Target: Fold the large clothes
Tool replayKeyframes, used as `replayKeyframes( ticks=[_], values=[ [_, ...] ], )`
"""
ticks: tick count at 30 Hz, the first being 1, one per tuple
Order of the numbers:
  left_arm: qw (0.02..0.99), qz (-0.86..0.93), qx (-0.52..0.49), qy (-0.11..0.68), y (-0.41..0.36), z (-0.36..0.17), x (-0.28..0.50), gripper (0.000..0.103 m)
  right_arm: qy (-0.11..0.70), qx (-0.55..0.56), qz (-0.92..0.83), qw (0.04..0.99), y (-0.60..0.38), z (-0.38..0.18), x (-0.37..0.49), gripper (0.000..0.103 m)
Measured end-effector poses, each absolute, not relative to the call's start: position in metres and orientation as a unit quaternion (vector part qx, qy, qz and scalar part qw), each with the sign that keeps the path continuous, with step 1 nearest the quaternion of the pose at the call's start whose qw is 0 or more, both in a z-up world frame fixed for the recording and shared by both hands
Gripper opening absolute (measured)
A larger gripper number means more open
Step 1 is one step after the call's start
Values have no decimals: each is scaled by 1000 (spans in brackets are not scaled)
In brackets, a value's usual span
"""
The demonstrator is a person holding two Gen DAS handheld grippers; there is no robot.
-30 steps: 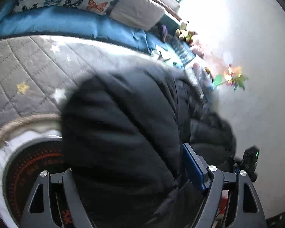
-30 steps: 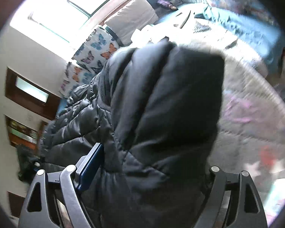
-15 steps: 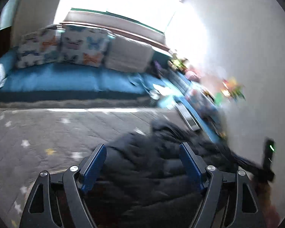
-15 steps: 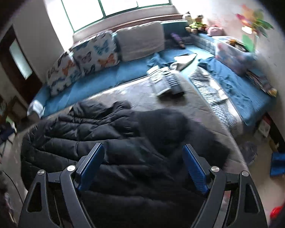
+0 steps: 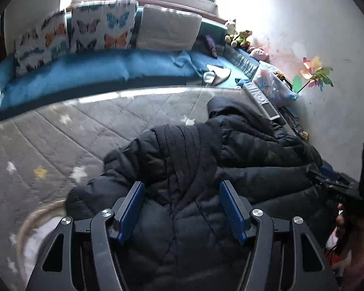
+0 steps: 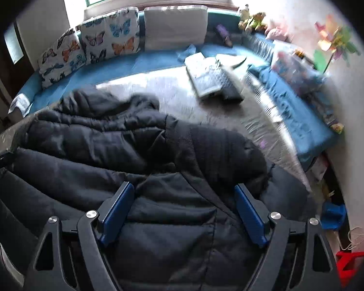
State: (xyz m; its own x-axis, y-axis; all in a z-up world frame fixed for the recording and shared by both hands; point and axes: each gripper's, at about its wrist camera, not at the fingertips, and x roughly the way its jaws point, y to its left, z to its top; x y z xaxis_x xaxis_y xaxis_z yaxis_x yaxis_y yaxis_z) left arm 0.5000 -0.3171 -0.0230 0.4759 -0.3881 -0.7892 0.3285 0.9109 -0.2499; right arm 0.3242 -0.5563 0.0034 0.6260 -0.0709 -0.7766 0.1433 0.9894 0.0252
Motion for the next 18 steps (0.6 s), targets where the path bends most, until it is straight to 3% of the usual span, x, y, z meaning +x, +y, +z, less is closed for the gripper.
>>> replayKeyframes(
  ticks=[6,8,13,18],
  values=[
    [887,-202,41,413,-315,16,427,69,417,15,-23,908,-516,35,264,91],
    [886,-205,73,409,-321,13,405,73,432,9,-18,901,-507,28,255,91],
    [871,-185,111,441,-331,-17,385,74,463,-4,-40,885,-495,-5,251,91],
    [885,-197,84,414,-314,1,346,74,426,10,-44,904,-480,14,216,91]
  ],
)
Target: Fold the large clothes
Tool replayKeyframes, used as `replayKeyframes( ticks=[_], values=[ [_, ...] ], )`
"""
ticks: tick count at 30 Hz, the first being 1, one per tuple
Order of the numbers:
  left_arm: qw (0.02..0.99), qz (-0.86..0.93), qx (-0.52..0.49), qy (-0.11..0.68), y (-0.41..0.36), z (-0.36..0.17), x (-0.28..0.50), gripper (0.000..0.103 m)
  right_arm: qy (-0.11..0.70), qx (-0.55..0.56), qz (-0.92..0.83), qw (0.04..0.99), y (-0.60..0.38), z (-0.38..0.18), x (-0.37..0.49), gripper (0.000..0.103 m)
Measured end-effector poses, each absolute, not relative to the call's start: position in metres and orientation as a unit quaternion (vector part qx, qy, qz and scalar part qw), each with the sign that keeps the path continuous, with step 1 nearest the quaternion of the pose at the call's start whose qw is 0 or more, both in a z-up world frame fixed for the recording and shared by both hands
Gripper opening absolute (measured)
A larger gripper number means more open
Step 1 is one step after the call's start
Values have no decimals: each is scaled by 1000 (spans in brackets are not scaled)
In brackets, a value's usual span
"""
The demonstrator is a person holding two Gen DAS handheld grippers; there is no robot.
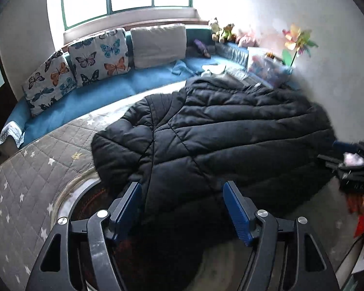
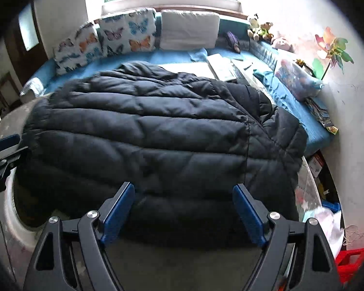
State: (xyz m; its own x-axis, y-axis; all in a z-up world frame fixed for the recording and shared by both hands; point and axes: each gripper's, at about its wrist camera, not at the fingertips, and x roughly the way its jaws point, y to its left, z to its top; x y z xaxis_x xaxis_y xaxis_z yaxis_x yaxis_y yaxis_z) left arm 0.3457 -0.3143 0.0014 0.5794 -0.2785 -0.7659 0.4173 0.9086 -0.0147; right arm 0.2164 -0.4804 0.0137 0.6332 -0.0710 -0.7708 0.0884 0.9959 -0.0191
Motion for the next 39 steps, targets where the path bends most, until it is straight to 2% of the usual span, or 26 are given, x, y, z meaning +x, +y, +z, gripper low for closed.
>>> replayKeyframes(
  ticks=[5,20,39],
  values=[
    [898,-193,77,389,-298,23,289,79,397,-11,-49,916,-454,20,177,91],
    [918,-161,81,355,-241,42,131,81,326,-17,-58,943,-392,27,81,96],
    [915,-163,75,360,-220,27,74,81,308,-2,-81,948,-376,14,37,96]
  ],
)
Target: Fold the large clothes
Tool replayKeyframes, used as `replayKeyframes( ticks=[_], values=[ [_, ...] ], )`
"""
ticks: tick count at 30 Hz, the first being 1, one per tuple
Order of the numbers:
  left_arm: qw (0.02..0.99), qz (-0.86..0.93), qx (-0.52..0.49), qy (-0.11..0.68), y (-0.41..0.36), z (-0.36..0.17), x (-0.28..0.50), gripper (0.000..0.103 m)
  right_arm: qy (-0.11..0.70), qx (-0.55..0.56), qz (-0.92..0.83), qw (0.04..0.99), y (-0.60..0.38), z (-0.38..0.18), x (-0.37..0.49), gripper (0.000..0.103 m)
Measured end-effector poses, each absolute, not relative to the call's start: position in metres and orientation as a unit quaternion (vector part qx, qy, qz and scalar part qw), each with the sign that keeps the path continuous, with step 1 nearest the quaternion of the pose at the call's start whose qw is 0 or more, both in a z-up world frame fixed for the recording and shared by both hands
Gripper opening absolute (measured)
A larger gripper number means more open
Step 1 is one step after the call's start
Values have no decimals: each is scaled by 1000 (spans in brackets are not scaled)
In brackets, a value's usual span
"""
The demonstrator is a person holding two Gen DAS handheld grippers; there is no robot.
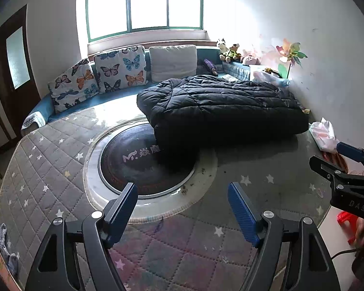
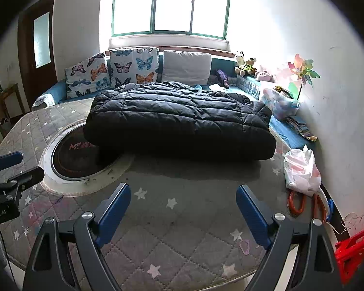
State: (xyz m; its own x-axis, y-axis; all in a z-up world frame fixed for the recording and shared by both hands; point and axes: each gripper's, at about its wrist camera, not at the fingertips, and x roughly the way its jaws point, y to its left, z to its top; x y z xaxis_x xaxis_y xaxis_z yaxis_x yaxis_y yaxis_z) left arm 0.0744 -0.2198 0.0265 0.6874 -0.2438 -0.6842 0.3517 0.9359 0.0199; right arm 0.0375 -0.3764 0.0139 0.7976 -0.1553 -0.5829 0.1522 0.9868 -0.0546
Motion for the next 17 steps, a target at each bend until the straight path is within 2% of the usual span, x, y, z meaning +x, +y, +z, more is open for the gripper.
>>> replayKeyframes(
  ticks=[17],
  values=[
    [923,-157,74,343,-217,31,66,81,303,-4,-78,950,-370,13,28,96]
  ],
)
